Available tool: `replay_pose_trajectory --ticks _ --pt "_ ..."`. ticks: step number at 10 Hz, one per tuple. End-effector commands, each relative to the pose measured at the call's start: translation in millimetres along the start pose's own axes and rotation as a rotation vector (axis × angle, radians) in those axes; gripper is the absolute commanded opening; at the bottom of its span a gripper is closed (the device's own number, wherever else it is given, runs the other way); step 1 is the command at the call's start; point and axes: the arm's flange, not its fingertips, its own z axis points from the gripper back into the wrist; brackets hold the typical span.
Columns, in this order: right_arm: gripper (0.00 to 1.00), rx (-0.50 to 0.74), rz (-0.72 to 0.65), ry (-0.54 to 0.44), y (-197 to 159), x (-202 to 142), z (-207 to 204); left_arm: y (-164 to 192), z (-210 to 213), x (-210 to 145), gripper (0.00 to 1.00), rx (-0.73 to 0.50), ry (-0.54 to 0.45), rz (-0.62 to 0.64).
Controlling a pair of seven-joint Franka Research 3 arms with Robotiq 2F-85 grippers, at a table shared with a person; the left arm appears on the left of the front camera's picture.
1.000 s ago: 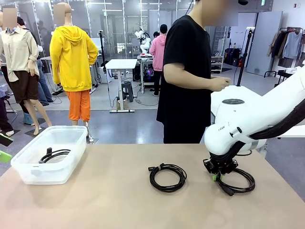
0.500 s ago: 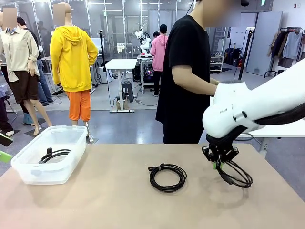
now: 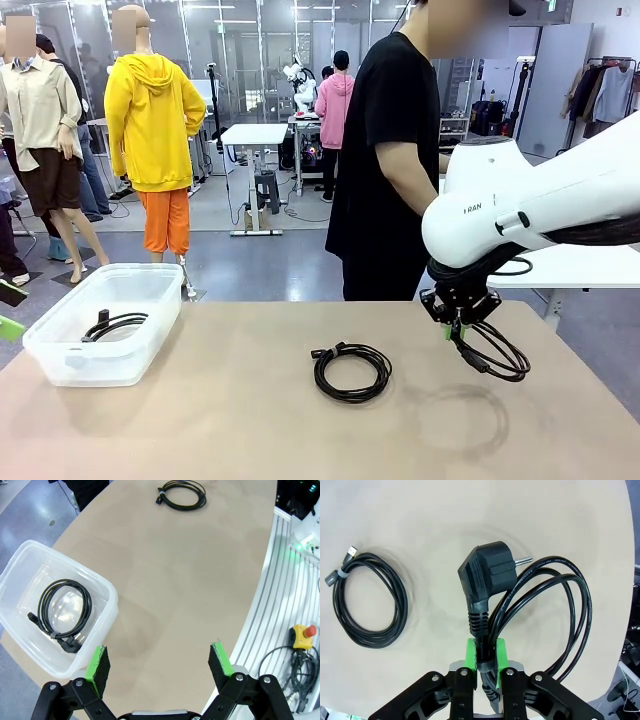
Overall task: Organize and store the cables.
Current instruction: Place the Power Cable into the Organizing box.
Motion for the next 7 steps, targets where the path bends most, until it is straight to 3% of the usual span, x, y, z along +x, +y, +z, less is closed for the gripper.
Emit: replay_pose_trajectory --ticks 1,6,7 --pt "0.0 0.0 -0.002 0.003 -2.2 2.3 -2.8 1.5 -0.3 0.7 1.0 -0.006 -0.016 -0.014" --pt "0.0 0.0 -0.002 0.003 -2.2 2.3 -2.8 1.5 -0.3 0.7 1.0 -0.006 -0.016 -0.014" --pt "0.19 -0.003 -0.007 0.007 -3.3 1.4 -4.1 1.5 -0.3 0.7 1.0 -0.006 -0.016 -0.014"
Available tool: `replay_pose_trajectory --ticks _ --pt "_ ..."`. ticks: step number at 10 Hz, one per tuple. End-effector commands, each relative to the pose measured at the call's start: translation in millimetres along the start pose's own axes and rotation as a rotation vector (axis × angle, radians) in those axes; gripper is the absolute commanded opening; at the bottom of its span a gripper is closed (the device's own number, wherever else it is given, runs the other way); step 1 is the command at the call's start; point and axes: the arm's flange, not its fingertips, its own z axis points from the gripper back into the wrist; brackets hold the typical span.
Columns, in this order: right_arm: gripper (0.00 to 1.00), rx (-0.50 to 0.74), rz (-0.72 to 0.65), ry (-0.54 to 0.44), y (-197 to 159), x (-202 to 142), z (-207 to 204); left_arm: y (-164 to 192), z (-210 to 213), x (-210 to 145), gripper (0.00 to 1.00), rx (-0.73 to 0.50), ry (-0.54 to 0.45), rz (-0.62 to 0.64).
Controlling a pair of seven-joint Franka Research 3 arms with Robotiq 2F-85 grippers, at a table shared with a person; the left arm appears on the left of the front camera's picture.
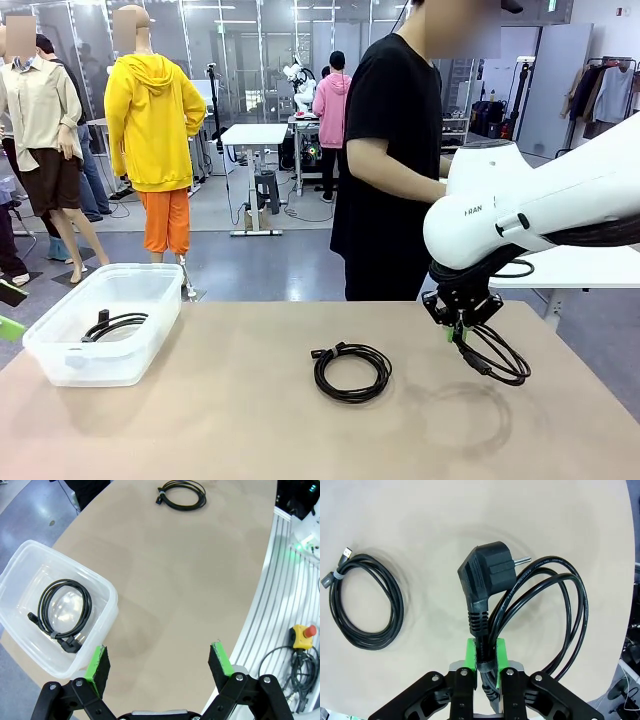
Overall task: Organize and store the cables.
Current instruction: Place the Power Cable into the Organizing box.
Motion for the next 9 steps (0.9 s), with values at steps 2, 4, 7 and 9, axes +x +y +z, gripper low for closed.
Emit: replay_pose_trajectory --ticks 2,4,7,9 --pt "0.19 -0.046 -0.049 0.006 49 -25 14 2 0 1 1.0 -0.006 -0.016 -0.014" --pt "0.19 -0.113 0.006 0.056 105 -47 16 2 0 1 1.0 -0.006 -0.016 -0.014" --pt "0.19 -0.117 0.069 0.025 183 -83 23 2 0 1 1.0 -0.006 -0.016 -0.014" --pt "0.19 -0.084 0.141 0.009 244 -109 29 2 0 1 1.0 -0.006 -0.016 -0.014"
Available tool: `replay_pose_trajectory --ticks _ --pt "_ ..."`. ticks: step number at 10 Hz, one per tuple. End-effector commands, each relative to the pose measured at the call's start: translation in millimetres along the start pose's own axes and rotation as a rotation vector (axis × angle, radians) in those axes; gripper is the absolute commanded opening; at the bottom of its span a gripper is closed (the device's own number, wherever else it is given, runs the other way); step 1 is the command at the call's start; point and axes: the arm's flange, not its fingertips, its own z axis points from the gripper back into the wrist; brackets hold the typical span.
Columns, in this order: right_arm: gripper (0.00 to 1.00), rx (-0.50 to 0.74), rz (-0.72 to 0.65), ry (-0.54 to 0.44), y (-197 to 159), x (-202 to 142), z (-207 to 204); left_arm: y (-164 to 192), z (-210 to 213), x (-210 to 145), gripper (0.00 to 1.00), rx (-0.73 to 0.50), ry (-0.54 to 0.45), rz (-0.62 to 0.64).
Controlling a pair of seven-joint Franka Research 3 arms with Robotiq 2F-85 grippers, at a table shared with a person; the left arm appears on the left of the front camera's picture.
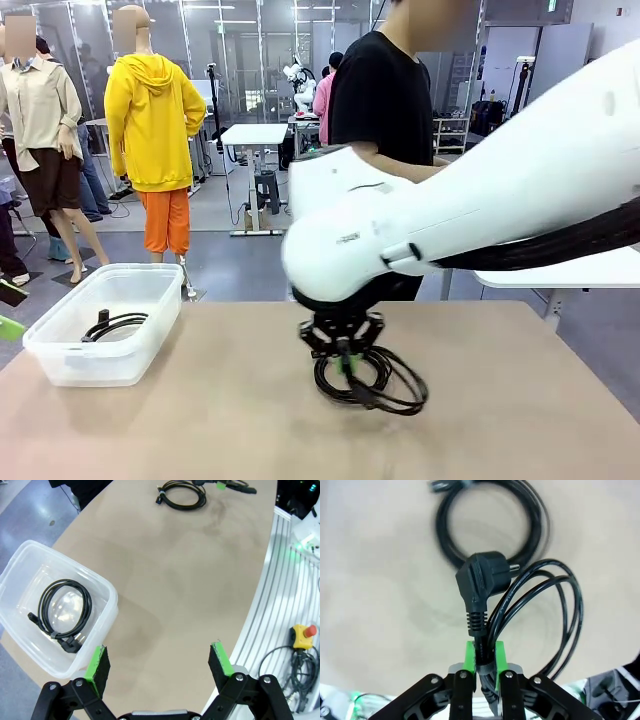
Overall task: Organize and store the cables.
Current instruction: Place the Power Cable into the Organizing box.
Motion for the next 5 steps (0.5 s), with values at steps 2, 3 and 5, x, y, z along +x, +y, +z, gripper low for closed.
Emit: replay_pose_trajectory --ticks 2,3,5 --pt "0.19 0.067 0.009 0.015 79 3 11 2 0 0 1.0 -0.007 -0.017 -0.013" --pt "0.19 0.061 0.012 -0.011 106 1 8 2 0 0 1.0 -0.007 -0.017 -0.013" --pt "0.19 0.046 0.045 -0.033 140 -1 -12 2 0 0 1.0 -0.007 -0.017 -0.013"
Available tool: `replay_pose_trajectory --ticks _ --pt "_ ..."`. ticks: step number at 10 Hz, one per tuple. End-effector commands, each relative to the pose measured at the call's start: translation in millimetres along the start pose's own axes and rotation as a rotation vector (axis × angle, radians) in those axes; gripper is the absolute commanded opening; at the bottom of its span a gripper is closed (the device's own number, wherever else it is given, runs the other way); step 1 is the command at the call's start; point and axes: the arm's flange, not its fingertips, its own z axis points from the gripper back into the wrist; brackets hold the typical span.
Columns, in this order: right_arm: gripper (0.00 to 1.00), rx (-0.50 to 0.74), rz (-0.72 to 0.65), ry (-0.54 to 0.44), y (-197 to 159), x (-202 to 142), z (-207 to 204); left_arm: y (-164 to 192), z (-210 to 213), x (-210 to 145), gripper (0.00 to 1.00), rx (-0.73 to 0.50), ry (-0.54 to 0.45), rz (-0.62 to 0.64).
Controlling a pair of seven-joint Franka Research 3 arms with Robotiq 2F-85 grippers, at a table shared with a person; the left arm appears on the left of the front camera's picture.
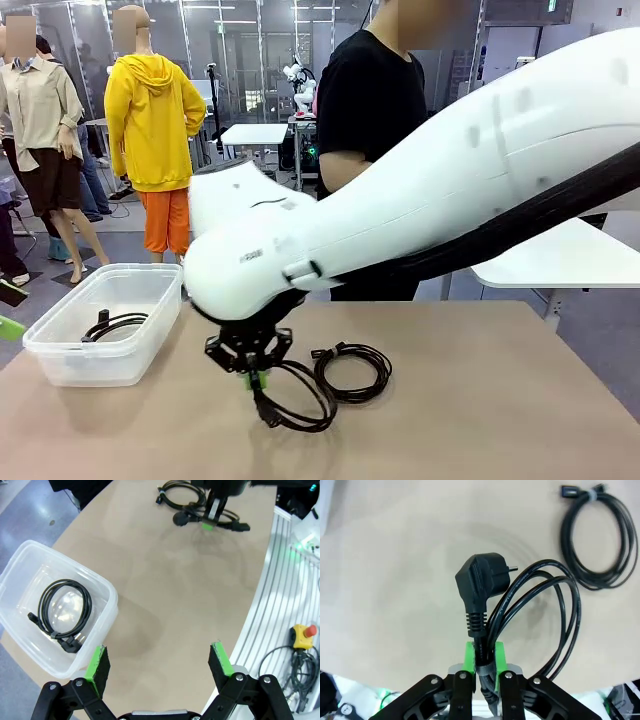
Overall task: Organize and store the cables.
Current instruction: Place the Power Cable into the Organizing box.
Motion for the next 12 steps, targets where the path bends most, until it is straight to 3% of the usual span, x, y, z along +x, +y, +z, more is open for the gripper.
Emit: replay_pose_trajectory --ticks 1,6,10,11,12 --pt "0.19 -0.041 -0.021 -0.033 18 15 -23 2 0 0 1.0 -0.007 -0.018 -0.013" --pt "0.21 -0.018 -0.005 -0.043 7 17 -68 2 0 0 1.0 -0.007 -0.018 -0.013" --pt "0.88 0.038 0.006 -0.05 -8 17 -54 0 0 0 1.0 0.0 0.0 0.0" --pt "1.0 0.072 0.004 -0.061 -23 17 -40 -10 -2 4 1.0 0.008 0.059 0.023" --pt "1.0 0.104 0.012 -0.062 -40 14 -24 -18 -1 8 1.0 -0.019 0.042 0.048"
